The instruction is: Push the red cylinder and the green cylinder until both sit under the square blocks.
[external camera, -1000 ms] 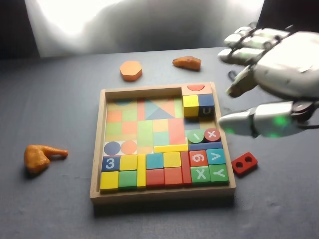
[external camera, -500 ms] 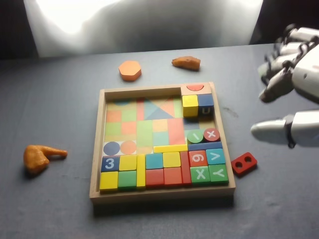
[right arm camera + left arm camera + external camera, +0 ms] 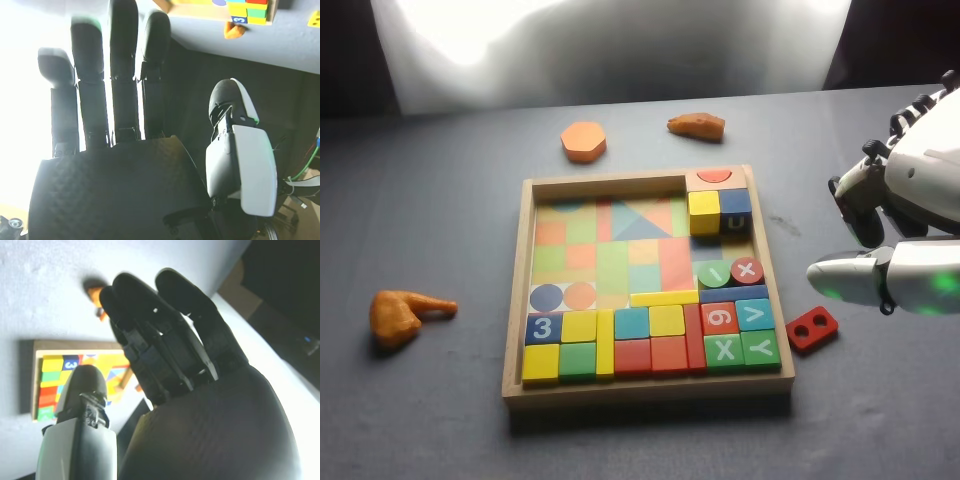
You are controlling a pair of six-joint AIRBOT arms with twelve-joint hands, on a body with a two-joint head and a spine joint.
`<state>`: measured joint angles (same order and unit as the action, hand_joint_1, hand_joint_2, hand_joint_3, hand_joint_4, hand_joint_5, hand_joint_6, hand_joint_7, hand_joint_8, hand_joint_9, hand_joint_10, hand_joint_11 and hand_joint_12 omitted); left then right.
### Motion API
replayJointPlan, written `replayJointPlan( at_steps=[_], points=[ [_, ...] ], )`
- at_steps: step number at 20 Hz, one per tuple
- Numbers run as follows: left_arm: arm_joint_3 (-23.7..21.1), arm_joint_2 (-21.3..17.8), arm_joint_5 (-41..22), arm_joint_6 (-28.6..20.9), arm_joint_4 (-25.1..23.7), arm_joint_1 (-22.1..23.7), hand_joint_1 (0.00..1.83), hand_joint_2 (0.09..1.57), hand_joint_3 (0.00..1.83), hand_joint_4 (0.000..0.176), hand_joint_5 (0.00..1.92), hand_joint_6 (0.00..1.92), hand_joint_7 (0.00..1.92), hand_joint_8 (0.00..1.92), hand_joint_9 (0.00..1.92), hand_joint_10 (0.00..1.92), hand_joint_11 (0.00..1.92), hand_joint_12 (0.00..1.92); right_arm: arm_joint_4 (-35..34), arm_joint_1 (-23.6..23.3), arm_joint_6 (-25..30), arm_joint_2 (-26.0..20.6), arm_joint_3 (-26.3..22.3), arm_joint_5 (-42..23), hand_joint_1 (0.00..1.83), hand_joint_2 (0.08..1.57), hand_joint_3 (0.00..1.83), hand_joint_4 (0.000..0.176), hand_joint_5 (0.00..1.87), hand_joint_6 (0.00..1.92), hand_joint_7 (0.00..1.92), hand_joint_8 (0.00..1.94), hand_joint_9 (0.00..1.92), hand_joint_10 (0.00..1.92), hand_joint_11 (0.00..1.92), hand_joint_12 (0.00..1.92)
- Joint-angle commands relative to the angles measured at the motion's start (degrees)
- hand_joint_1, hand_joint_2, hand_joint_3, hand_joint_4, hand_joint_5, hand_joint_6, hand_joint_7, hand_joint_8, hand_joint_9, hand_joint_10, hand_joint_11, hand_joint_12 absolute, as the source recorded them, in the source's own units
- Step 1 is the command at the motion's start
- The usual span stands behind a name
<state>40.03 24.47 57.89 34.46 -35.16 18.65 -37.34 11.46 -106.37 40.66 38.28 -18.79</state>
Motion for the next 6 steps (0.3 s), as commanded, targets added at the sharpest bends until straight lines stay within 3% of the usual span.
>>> replayJointPlan(
  at_steps=[1, 3, 6],
  points=[
    [0.1, -0.4, -2.7, 0.5, -3.4, 0.8, 0.45, 1.29, 0.00, 0.000, 1.05, 0.01, 1.31, 0.05, 1.01, 0.93, 0.73, 1.43, 1.0, -0.9, 0.5, -0.7, -0.2, -5.5, 0.00, 1.19, 0.01, 0.000, 0.86, 0.97, 1.09, 0.83, 0.94, 1.50, 0.65, 1.92],
    [0.1, -0.4, -2.7, 0.5, -3.8, 0.9, 0.42, 1.30, 0.00, 0.000, 1.02, 0.00, 1.30, 0.05, 1.00, 0.94, 0.71, 1.44, 1.0, -0.9, 1.1, -0.7, -0.2, -5.5, 0.00, 1.20, 0.00, 0.000, 0.85, 0.92, 1.06, 0.83, 0.91, 1.52, 0.60, 1.92],
    [0.1, -0.4, -2.5, 0.5, -3.9, 1.0, 0.43, 1.30, 0.00, 0.000, 1.01, 0.00, 1.30, 0.10, 0.94, 1.13, 0.69, 1.56, 1.1, -1.0, 1.5, -0.7, -0.2, -5.8, 0.00, 1.21, 0.00, 0.000, 0.86, 0.86, 1.02, 0.94, 0.90, 1.59, 0.63, 1.92]
  ],
)
